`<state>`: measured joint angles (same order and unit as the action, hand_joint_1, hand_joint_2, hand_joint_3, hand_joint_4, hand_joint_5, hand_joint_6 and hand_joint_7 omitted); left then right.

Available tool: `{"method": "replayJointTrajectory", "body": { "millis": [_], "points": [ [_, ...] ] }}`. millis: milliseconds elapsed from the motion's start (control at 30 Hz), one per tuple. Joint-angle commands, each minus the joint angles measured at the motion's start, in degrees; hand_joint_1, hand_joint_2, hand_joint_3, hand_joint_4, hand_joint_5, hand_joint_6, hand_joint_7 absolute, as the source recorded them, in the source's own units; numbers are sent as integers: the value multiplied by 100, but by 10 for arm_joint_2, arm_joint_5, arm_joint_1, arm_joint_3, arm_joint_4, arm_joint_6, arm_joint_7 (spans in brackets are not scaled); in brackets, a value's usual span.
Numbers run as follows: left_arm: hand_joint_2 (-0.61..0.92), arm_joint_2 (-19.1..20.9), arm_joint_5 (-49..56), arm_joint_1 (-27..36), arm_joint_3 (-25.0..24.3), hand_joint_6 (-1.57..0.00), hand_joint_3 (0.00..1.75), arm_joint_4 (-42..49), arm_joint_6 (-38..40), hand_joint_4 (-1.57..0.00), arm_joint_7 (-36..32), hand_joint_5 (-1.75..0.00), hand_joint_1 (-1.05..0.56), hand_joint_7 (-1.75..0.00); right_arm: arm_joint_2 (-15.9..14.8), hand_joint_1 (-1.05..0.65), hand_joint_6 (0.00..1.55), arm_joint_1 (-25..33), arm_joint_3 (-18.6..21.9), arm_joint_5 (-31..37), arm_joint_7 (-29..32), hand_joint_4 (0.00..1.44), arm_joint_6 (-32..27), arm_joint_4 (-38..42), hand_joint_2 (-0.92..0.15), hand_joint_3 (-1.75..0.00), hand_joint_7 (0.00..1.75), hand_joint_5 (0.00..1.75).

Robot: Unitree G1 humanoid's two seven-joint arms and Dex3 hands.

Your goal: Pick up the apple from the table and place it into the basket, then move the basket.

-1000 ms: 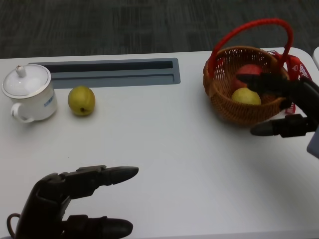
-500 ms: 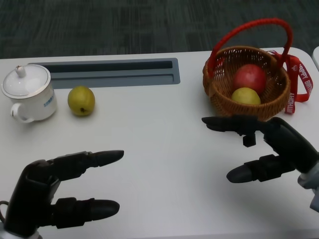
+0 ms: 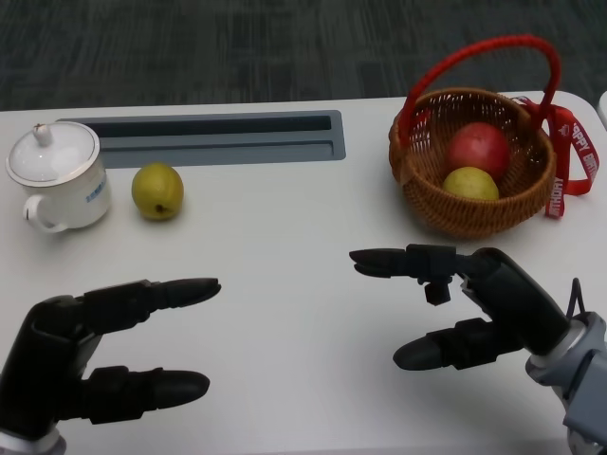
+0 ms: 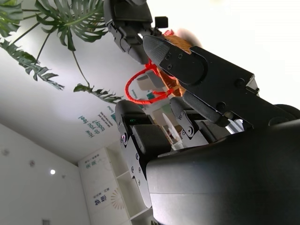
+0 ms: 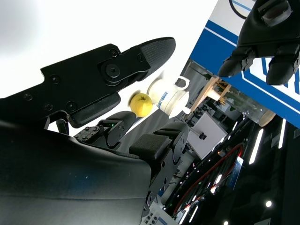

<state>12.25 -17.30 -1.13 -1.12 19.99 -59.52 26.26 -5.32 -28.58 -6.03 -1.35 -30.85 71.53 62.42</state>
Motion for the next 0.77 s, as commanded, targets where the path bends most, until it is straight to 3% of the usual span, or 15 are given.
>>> {"method": "replayJointTrajectory", "body": {
  "millis": [33,767],
  "points": [
    [71,12,-12,-4,-13,-87,0,8,-11,-95,12,-1,-44,-1,6,-50,68,9,5,-14,-6,75,2,-1,-78,-1,2,1],
    [71,0,-13,-6,-18,-90,0,6,-19,-99,26,-2,-46,-1,25,-46,69,13,9,-56,-67,76,3,-12,-78,0,0,0]
  ]
}}
